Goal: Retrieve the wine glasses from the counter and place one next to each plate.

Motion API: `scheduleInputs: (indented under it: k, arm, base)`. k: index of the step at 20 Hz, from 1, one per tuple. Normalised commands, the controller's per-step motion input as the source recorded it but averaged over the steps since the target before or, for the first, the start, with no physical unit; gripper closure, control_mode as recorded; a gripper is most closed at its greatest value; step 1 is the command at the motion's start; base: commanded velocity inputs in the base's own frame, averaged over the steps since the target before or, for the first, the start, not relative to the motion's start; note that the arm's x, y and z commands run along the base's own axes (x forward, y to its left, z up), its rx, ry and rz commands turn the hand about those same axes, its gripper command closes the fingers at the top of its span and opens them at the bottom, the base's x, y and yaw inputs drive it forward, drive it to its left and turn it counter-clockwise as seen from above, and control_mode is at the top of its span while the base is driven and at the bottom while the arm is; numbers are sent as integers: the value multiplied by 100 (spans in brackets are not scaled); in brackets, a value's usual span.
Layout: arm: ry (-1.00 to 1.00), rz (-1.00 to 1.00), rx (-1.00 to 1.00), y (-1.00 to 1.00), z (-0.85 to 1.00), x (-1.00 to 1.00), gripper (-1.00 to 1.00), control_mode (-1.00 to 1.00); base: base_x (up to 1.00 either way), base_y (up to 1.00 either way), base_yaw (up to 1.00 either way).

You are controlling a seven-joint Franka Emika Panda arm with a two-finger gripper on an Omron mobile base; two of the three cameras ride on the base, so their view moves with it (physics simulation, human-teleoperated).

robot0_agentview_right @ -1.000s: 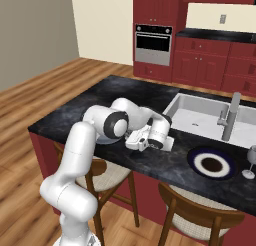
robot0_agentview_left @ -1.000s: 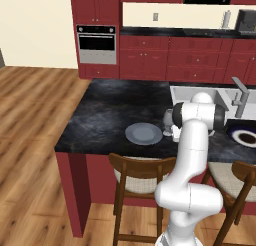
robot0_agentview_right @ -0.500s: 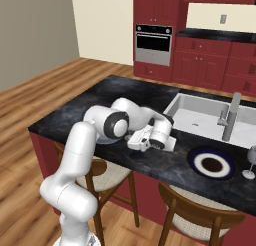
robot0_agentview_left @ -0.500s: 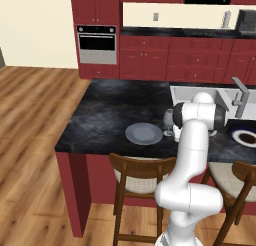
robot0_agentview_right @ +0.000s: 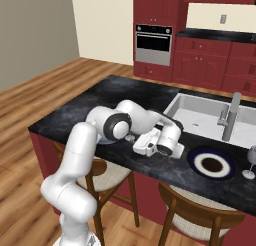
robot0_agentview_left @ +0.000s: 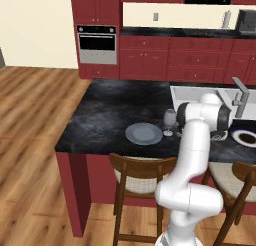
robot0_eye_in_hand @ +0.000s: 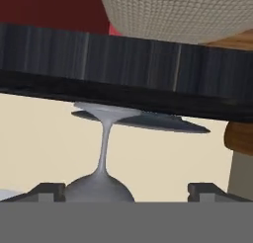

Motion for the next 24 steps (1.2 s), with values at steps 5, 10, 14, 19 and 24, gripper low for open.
scheduleInputs:
  k: [5, 10, 14, 19, 24]
  arm:
    - [-3, -3, 1, -11, 68, -56, -100, -100]
    - [-4, 0, 0, 0, 79, -49, -100, -100]
    - [-11, 0, 0, 12, 80, -52, -100, -100]
    - [-13, 0, 0, 28, 80, -59, -100, -100]
    - [-15, 0, -2, 25, 94, -66, -100, -100]
  base:
    - [0, 0, 0]
    - [0, 0, 0]
    - [0, 0, 0]
    - [0, 0, 0]
    - [0, 0, 0]
